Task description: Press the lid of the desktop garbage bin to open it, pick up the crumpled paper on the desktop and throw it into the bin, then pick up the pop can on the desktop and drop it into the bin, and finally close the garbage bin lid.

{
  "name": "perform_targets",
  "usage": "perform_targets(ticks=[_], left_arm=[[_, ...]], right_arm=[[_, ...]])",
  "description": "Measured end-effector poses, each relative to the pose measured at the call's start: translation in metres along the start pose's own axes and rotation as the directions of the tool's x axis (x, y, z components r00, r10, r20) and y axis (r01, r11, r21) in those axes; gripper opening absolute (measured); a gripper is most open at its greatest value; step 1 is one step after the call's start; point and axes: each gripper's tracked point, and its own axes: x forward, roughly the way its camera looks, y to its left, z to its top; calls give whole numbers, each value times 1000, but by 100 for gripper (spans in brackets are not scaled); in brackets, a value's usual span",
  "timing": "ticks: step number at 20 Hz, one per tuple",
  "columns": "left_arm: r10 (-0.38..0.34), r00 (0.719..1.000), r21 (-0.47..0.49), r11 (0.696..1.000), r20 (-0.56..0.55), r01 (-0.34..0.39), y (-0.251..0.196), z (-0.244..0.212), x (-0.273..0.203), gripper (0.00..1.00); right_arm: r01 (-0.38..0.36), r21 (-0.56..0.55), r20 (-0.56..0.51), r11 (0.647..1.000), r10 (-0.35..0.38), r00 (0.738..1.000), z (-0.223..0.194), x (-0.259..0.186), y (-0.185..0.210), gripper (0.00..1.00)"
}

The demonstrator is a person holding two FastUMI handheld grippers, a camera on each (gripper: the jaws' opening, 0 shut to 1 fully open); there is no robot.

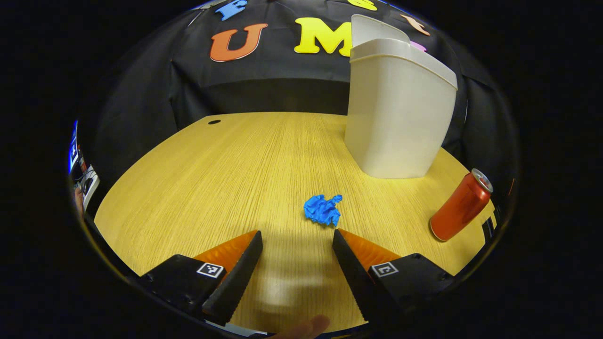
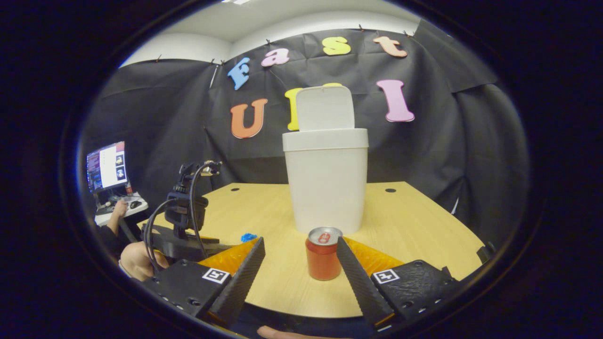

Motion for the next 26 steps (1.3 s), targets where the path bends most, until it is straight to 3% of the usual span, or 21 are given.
perform_targets(ticks=[4,10,15,16,21,22,23,26], left_arm=[[16,997,47,999,77,-20,-2,15,14,94],[0,999,79,997,33,-2,-10,22,23,96],[13,1000,52,999,15,-14,-13,37,44,96],[12,1000,48,999,14,-12,-14,37,44,100],[27,999,28,999,19,-27,-11,38,44,84],[27,999,29,999,20,-27,-11,39,45,87],[26,999,29,999,21,-27,-11,40,47,79],[23,1000,30,999,21,-23,-14,43,50,76]], right_arm=[[4,4,-31,1000,-4,1000,-15,1,-9,96],[28,17,-94,999,-26,995,-38,5,-25,96],[41,6,-114,999,-40,993,-43,1,-29,94],[46,6,-114,999,-45,993,-43,2,-30,96],[53,18,-136,998,-51,989,-48,9,-28,97],[58,19,-139,998,-55,989,-50,11,-28,97],[66,25,-143,998,-62,988,-50,15,-28,97],[76,56,-163,996,-66,984,-51,26,-26,97]])
